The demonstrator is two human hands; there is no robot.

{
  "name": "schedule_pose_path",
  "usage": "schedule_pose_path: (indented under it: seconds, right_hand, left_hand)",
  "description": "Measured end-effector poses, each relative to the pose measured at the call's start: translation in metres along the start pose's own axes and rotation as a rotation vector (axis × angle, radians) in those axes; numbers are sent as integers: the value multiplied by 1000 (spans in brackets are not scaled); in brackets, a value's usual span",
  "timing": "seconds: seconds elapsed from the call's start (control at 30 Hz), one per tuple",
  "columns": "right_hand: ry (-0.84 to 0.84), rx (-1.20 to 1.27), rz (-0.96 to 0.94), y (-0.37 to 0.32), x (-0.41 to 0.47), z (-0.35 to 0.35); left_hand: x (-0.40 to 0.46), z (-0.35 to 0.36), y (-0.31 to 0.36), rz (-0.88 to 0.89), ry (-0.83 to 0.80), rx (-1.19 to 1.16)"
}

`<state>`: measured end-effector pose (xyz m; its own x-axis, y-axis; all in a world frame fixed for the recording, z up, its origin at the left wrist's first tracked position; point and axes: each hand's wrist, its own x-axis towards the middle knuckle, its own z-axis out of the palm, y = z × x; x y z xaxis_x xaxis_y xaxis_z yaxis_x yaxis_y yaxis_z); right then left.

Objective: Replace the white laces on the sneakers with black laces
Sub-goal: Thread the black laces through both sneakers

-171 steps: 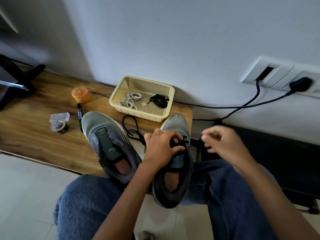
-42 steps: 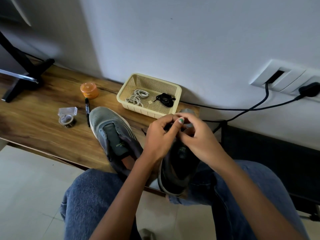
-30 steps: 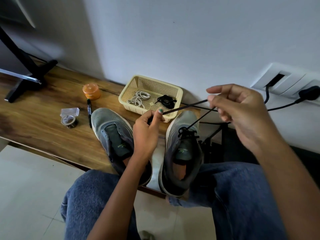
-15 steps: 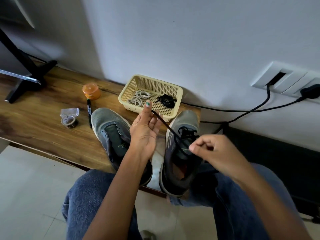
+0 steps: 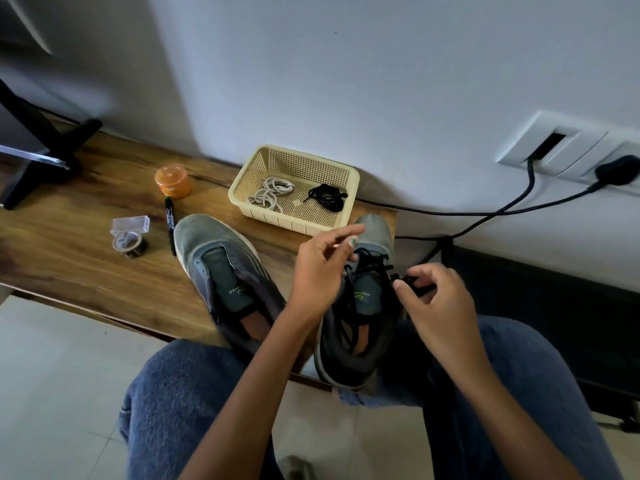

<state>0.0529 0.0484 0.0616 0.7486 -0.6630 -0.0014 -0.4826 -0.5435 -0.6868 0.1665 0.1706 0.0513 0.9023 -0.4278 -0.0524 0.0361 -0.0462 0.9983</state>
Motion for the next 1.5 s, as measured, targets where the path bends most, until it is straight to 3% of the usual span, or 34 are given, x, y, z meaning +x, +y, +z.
schedule_pose_path:
  seconds: [0.1, 0.33, 0.5, 0.67, 0.83, 1.0, 1.1, 1.2, 1.33, 1.5]
  right_hand:
    - [-88, 77, 87, 4, 5, 1]
    - [-211, 182, 129, 1, 9, 3]
    - [-237, 307, 173, 11, 5, 3]
    - [-217, 664, 442, 12, 4, 2]
    - [-211, 826, 555, 11, 4, 0]
    - [-222, 847, 565, 10, 5, -1]
    - [-179, 729, 485, 9, 2, 1]
    - [-80, 515, 192, 3, -1, 5]
    - [-83, 430, 2, -3, -2, 8]
    - [-36, 351, -4, 0, 4, 10]
  left_hand:
    - [-4, 7, -6, 139, -57, 307]
    - [-3, 16, -15, 198, -42, 553]
    - [-5, 21, -14, 85, -45, 370]
    - [-5, 20, -6, 23, -38, 150]
    - [-5, 16, -6, 73, -87, 416]
    - [-3, 15, -10, 135, -112, 323]
    - [-5, 14, -12, 269, -129, 602]
    - [-9, 14, -15, 471, -78, 823]
    - [-9, 13, -14, 528, -52, 921]
    - [-11, 12, -9, 484, -59, 894]
